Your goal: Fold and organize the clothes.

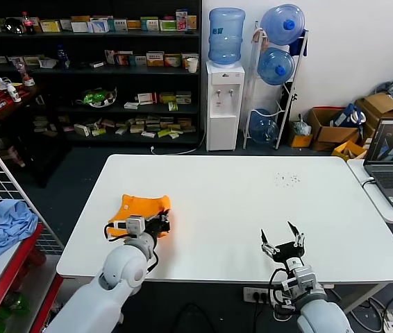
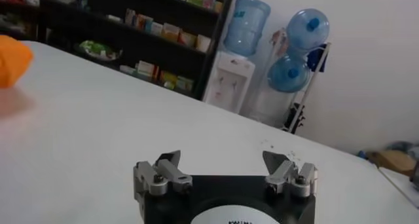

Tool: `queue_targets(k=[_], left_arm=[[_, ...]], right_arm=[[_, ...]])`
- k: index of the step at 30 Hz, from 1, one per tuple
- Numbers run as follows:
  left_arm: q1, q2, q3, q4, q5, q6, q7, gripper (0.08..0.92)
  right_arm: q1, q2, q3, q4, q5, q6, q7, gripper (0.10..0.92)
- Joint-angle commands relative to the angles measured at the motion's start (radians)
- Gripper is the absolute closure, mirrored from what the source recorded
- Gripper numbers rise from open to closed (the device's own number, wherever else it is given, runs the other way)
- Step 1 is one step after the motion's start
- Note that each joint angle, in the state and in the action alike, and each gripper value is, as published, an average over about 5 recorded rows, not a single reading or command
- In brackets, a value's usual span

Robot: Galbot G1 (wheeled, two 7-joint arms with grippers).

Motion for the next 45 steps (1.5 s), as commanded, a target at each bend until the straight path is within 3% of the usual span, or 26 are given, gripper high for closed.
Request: queue_targets(k=[1, 8, 11, 14, 19, 26, 31, 38, 45], left_arm=[[-0.026, -0.353, 0.059, 0.124, 0.010, -0.121, -0.030, 0.872], [-0.014, -0.431, 0.081, 0.165, -0.027, -0.286, -0.013, 0.863], [-0.011, -0.434, 0.087, 0.174, -0.002, -0.351, 0.008, 0.807], [-0.012, -0.382, 0.100, 0.168, 0.056, -0.397, 0.037, 0.720], [0.018, -0.235, 0.111, 0.165, 0.283, -0.516, 0.137, 0.573], [0.132, -0.007, 0.020, 0.129, 0.469, -0.605, 0.243, 0.374], [0.223, 0.088, -0.056, 0.111, 0.555, -0.692, 0.265, 0.233], [0.311, 0.140, -0.137, 0.076, 0.572, -0.665, 0.261, 0.178], [0.357, 0.117, -0.252, 0.057, 0.634, -0.550, 0.351, 0.177]], right_arm=[[-0.008, -0.010, 0.030, -0.006, 0.029, 0.039, -0.010, 0.203], [0.004, -0.006, 0.032, -0.010, 0.038, 0.031, -0.001, 0.203], [0.007, -0.007, 0.032, -0.006, 0.040, 0.027, 0.001, 0.203], [0.004, -0.009, 0.040, 0.000, 0.042, 0.026, -0.003, 0.203], [0.000, 0.011, 0.075, 0.002, 0.046, 0.027, -0.037, 0.203], [0.000, 0.049, 0.123, 0.001, 0.067, 0.024, -0.082, 0.203], [-0.002, 0.073, 0.141, 0.005, 0.062, 0.012, -0.094, 0.203], [-0.013, 0.112, 0.217, 0.023, 0.044, -0.048, -0.159, 0.203], [-0.029, 0.138, 0.294, 0.030, 0.035, -0.061, -0.213, 0.203]])
